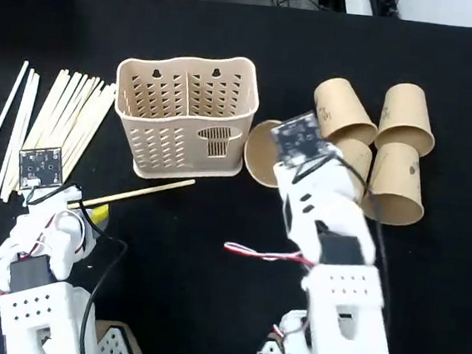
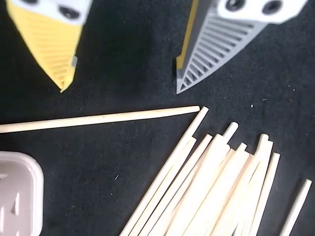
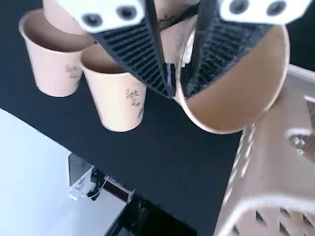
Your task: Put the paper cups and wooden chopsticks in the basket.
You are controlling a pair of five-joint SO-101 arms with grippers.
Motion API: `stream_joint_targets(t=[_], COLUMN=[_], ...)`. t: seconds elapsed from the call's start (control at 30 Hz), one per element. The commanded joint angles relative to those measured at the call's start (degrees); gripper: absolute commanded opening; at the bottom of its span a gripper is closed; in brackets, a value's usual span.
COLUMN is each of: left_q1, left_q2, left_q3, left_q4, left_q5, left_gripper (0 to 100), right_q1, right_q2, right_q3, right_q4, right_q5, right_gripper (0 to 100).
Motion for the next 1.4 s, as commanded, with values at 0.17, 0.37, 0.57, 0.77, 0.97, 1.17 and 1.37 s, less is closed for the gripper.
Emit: stream_joint_targets(t=[0.17, 0.37, 0.57, 0.77, 0.97, 1.17, 1.37], left_q1=[-0.13, -0.13, -0.04, -0.04, 0.04, 0.04, 0.04], left_q2=[-0.35, -0.35, -0.35, -0.35, -0.35, -0.35, -0.35], left_q3=[-0.13, -0.04, 0.48, 0.57, 0.57, 0.75, 0.84], left_q4=[-0.79, -0.79, -1.23, -1.23, -1.23, -1.85, -2.46], left_q5=[-0.18, -0.09, 0.09, 0.09, 0.18, 0.09, 0.09], left_gripper=[31, 31, 31, 31, 32, 32, 32], right_q1=[0.62, 0.62, -5.45, -14.24, -19.78, -19.69, -17.58], right_q2=[-12.79, -10.15, -3.12, 6.99, 19.82, 32.4, 36.18], right_q3=[-14.73, -26.24, -43.12, -55.52, -63.25, -68.97, -70.55], right_q4=[16.09, 20.4, 27.69, 30.77, 30.51, 30.95, 30.95], right_q5=[-7.03, -13.98, -17.49, -19.96, -19.87, -21.98, -28.92], right_gripper=[1.1, 1.1, 1.1, 1.2, 1.2, 1.2, 1.5])
